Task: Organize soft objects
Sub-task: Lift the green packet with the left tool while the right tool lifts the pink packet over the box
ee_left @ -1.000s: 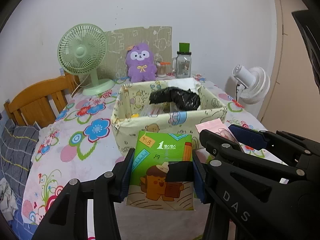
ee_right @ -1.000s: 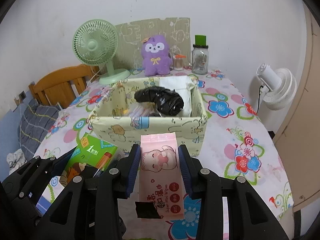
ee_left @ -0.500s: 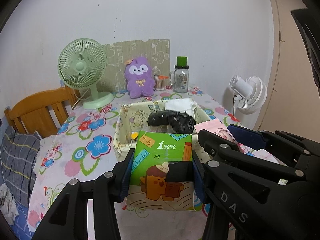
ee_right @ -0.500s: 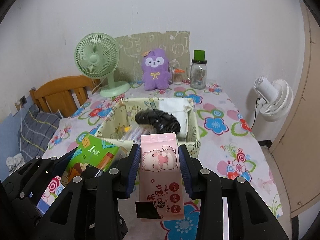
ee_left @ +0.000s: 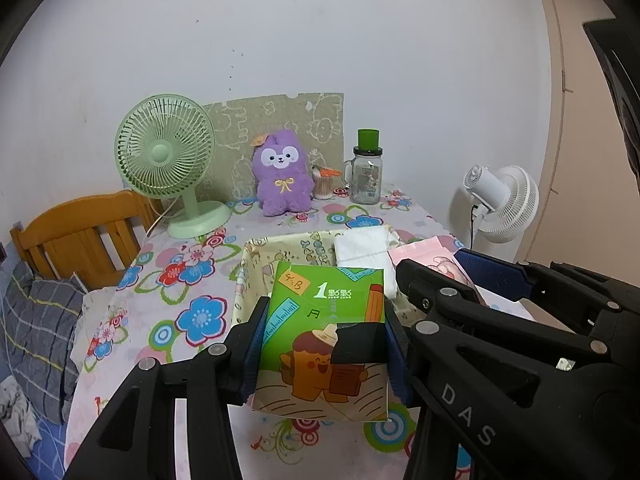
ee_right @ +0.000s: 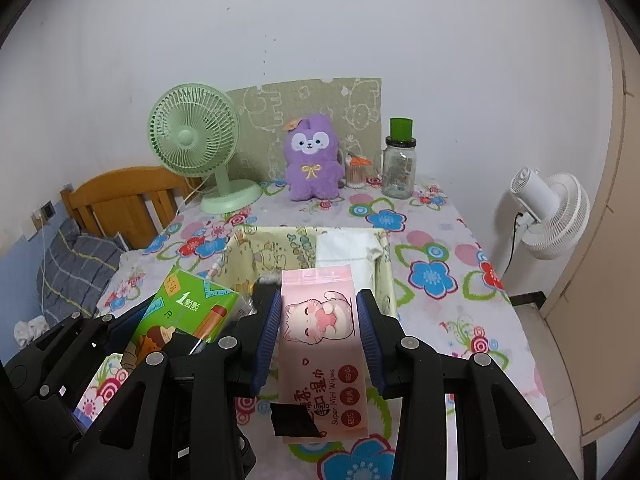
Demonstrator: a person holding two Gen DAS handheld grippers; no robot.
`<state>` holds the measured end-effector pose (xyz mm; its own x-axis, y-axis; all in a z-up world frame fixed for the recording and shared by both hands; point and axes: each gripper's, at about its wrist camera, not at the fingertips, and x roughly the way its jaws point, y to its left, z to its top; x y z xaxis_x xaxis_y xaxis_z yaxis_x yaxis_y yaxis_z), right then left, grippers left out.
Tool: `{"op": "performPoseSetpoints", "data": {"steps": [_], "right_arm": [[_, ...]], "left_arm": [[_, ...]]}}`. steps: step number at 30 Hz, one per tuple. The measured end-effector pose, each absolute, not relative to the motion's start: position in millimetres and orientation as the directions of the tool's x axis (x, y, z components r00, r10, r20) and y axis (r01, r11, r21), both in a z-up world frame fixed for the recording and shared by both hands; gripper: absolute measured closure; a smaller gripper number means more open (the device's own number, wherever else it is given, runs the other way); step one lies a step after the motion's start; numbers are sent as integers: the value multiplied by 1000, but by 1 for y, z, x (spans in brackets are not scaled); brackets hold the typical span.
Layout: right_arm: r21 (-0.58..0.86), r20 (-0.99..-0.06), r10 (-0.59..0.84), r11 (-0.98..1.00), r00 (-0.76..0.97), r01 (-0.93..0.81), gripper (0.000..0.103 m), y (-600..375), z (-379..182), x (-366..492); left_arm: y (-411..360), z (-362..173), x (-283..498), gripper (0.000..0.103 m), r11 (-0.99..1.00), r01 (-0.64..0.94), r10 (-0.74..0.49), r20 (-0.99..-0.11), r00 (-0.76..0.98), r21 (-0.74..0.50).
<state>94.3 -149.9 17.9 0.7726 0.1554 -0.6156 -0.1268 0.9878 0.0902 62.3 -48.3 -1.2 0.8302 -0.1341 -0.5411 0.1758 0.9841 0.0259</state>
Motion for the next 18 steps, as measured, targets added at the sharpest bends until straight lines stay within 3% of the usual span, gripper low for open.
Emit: {"op": "performPoseSetpoints", "data": {"steps": [18], "right_arm": [[91, -614, 157, 988, 774, -129, 61, -151, 26, 137]], "left_arm": [[-51, 10, 104, 51, 985, 169, -131, -541, 831, 21]]}}
